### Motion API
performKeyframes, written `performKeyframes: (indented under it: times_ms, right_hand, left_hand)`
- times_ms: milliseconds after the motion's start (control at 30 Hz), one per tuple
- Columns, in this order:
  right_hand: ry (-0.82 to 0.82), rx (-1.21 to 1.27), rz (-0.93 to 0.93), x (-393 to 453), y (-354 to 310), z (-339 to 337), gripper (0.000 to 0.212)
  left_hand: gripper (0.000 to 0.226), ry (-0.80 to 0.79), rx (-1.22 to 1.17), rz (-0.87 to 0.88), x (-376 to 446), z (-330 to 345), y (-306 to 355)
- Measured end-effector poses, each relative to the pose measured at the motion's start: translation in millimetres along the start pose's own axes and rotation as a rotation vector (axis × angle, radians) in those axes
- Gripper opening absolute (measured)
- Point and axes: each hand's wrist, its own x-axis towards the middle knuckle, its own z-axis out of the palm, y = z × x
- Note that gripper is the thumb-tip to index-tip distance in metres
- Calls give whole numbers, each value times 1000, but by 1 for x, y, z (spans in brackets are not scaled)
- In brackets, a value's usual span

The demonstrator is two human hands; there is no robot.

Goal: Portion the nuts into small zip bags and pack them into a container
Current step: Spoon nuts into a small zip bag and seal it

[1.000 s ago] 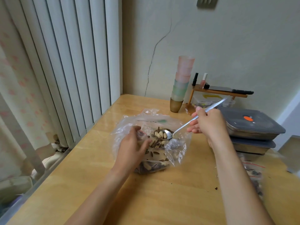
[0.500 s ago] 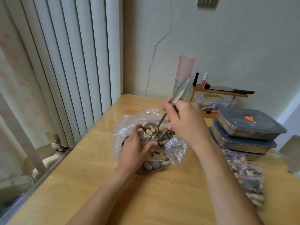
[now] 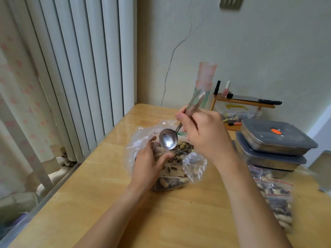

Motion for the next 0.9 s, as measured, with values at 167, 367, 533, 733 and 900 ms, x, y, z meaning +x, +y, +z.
performKeyframes:
  times_ms: [167, 367, 533, 733, 900]
  right_hand:
    - [72, 24, -21, 0, 0, -4, 23]
    - [31, 88, 21, 1, 4, -7, 29]
    - [181, -24, 75, 1, 8, -8, 36]
    - [-25, -131, 311, -5, 29, 10, 40]
    - [-75, -141, 430, -14, 44, 29, 37]
  left_hand:
    - [65, 20, 7, 45, 1, -1, 1]
    - [61, 70, -19, 88, 0, -3, 5]
    - [48, 114, -20, 104, 0, -6, 13]
    - [46, 156, 18, 78, 1, -10, 14]
    - [36, 115, 116, 52, -1, -10, 12]
